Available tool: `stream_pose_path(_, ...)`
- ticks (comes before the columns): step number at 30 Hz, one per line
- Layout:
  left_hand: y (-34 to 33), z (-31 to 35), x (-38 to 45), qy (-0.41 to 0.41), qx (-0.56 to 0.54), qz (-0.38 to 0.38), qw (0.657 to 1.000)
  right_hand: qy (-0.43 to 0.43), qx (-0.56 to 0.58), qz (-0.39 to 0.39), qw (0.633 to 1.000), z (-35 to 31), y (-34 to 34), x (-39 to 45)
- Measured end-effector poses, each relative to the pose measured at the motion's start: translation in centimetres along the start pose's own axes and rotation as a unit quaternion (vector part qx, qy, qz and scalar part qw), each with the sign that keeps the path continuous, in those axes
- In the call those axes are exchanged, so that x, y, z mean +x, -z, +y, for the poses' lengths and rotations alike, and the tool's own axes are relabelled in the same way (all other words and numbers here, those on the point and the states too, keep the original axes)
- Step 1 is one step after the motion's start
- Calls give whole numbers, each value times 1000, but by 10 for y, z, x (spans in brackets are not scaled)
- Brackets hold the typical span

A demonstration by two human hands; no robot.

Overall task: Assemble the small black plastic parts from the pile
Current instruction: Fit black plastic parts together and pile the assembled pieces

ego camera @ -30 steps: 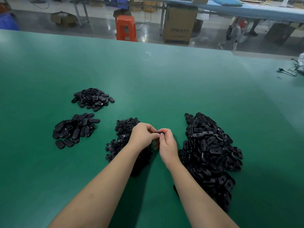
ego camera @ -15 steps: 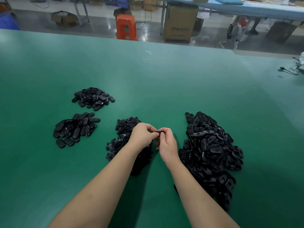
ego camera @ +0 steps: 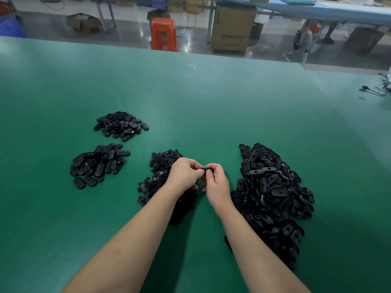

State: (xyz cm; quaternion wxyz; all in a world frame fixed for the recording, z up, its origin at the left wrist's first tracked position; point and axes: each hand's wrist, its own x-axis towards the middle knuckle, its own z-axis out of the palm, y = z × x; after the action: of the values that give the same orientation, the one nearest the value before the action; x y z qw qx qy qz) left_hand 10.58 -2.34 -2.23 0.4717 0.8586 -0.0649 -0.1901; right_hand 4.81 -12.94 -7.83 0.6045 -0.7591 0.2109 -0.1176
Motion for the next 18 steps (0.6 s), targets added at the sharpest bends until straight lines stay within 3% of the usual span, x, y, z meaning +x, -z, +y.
stream_pose_path(10,-13,2,-5,-32,48,48,997,-15,5,7,1000,-2,1,2)
stream_pose_path(18,-18,5,-7,-22,24,54,998,-21,8,11,1000,-3,2,2)
